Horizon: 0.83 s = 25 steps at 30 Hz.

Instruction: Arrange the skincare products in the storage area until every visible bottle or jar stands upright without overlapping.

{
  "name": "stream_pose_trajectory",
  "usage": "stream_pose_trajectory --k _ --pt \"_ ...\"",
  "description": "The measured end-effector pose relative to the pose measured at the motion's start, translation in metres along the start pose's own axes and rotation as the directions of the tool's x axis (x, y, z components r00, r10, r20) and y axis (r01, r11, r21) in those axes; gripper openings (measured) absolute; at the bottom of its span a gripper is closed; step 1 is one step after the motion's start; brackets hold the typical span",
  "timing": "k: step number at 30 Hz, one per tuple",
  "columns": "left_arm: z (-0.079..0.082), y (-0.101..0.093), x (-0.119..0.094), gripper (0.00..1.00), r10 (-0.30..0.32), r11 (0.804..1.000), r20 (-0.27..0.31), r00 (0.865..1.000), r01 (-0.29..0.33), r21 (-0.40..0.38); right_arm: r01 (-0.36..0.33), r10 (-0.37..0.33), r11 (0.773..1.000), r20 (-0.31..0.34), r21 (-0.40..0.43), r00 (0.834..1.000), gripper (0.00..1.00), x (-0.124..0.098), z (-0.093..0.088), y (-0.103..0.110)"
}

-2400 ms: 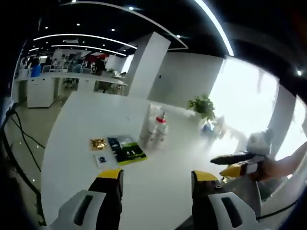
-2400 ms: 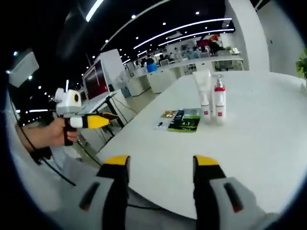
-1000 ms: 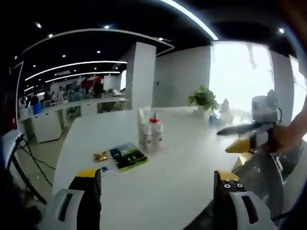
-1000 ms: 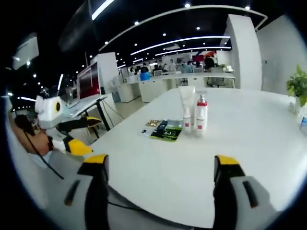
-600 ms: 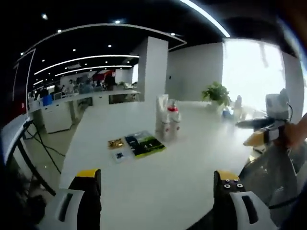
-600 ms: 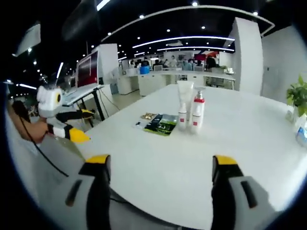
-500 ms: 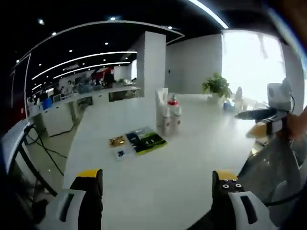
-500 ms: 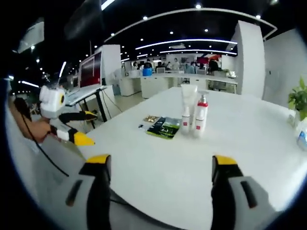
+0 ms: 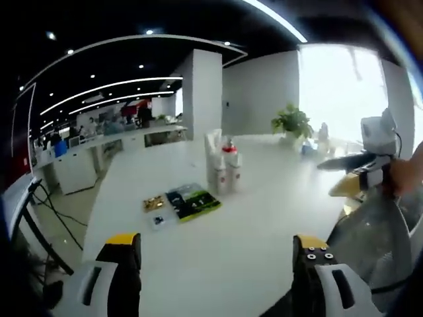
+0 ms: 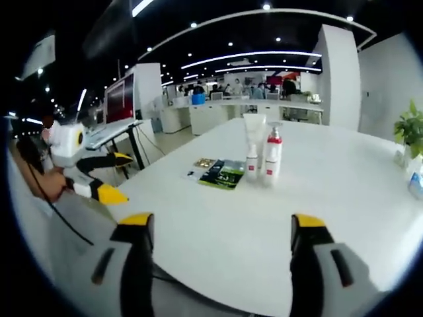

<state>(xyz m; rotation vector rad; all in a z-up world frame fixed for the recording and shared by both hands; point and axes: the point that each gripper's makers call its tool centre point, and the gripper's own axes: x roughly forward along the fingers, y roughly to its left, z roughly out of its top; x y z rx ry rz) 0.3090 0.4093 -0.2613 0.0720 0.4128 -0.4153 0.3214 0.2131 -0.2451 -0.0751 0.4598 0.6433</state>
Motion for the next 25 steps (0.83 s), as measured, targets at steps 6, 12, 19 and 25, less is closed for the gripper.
stream_pose_trajectory --k 6,12,19,25 --pt "-0.004 -0.003 0.000 0.97 -0.005 1.000 -0.011 1.000 0.005 0.018 -0.010 0.010 1.000 -0.011 -0.011 1.000 0.85 0.000 -0.003 0.003" --pt "-0.009 -0.003 0.001 0.97 -0.012 1.000 -0.030 0.999 0.013 0.023 -0.001 0.001 1.000 -0.008 -0.006 1.000 0.84 -0.001 -0.003 0.001" --pt "-0.017 0.007 0.000 0.96 0.003 1.000 -0.044 0.999 -0.004 -0.017 0.027 -0.026 1.000 0.022 -0.012 0.999 0.85 -0.003 0.002 -0.003" --pt "-0.015 0.004 0.000 0.96 -0.002 1.000 -0.037 0.999 0.002 -0.008 0.035 -0.035 0.999 0.027 -0.012 0.999 0.86 -0.003 0.003 -0.005"
